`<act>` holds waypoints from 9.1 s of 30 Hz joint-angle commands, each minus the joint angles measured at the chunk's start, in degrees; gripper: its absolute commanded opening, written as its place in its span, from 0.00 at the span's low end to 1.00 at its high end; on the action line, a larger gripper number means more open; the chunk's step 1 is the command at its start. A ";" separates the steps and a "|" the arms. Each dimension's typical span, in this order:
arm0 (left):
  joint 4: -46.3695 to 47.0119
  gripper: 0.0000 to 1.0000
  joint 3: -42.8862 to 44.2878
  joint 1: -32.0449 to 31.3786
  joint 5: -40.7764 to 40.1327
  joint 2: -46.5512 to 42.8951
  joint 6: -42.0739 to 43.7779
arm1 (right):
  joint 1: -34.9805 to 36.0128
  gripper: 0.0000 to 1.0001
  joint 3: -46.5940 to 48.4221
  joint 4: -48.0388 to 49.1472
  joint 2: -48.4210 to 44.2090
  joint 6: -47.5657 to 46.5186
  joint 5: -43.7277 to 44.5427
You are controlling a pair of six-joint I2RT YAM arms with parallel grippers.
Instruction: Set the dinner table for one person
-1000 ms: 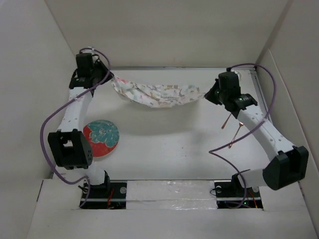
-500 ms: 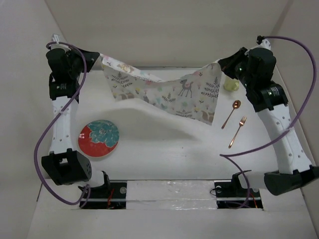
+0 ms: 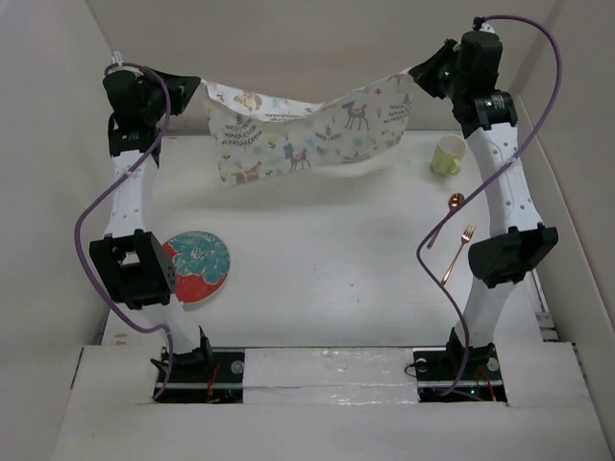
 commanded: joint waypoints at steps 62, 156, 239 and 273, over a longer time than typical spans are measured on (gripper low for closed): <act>-15.19 0.21 -47.70 0.37 -6.83 -14.02 33.30 | -8.14 0.23 -75.25 7.84 -24.34 -0.74 -4.43; -20.29 0.56 -29.23 -37.51 -29.24 -32.48 38.49 | 9.00 0.00 -50.81 38.85 4.58 21.94 -36.77; -19.15 0.28 -33.71 -37.51 -31.79 -29.32 45.26 | -1.81 0.00 7.53 -11.76 22.94 -10.23 12.53; -18.71 0.29 -38.37 -41.28 -29.24 -32.04 46.84 | -12.71 0.03 -59.68 2.92 -20.74 -0.38 10.51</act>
